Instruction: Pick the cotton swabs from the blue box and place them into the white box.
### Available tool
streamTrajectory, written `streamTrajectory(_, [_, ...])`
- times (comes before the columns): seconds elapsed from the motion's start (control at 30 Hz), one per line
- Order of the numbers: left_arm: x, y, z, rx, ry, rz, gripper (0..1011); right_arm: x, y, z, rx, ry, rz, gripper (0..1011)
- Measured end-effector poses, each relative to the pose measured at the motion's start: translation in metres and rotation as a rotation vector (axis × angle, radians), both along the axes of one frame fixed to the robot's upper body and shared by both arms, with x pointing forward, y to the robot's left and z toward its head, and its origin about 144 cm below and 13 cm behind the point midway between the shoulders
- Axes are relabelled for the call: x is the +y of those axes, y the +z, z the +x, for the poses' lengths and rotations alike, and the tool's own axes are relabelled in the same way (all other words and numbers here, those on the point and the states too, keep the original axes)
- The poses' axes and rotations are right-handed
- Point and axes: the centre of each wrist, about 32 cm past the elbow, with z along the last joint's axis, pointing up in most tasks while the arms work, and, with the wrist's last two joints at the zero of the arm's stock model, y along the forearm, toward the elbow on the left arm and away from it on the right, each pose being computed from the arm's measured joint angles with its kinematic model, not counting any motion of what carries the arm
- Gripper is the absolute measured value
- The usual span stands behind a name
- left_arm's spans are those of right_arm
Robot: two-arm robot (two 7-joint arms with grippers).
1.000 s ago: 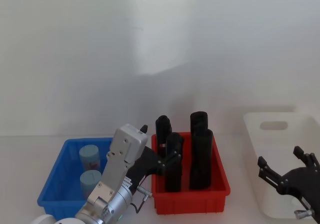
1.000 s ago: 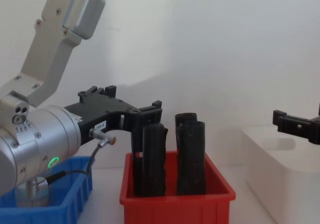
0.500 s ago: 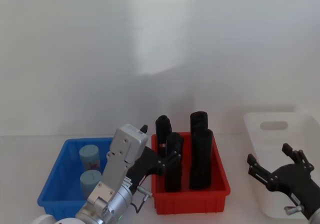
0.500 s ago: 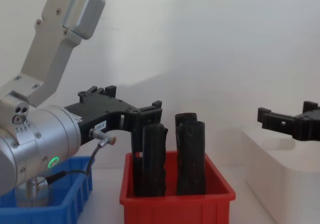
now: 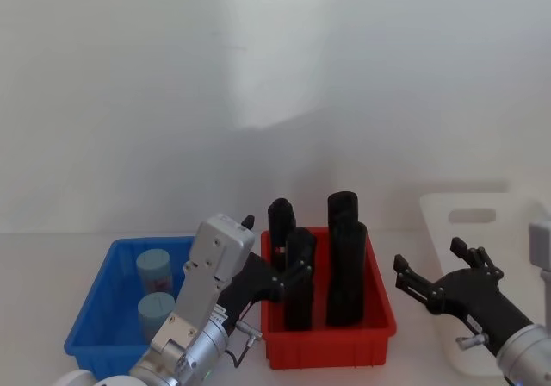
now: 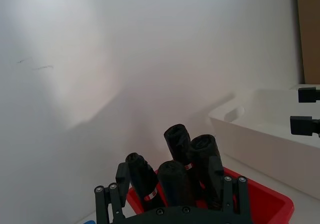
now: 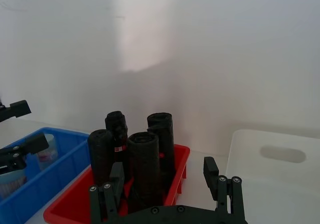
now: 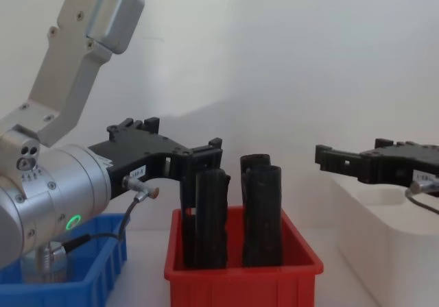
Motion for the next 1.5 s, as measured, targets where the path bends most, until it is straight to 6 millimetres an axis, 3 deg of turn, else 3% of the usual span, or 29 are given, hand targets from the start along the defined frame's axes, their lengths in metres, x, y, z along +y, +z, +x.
streamTrajectory(0.7, [0.000,0.000,0.000,0.000,0.000,0.000,1003,0.023,0.007,0.051,0.105,0.025,-0.045,1002])
streamTrajectory(1.5, [0.000,0.000,0.000,0.000,0.000,0.000,1003,0.037,-0.001,0.100,0.202,0.098,-0.111,1002])
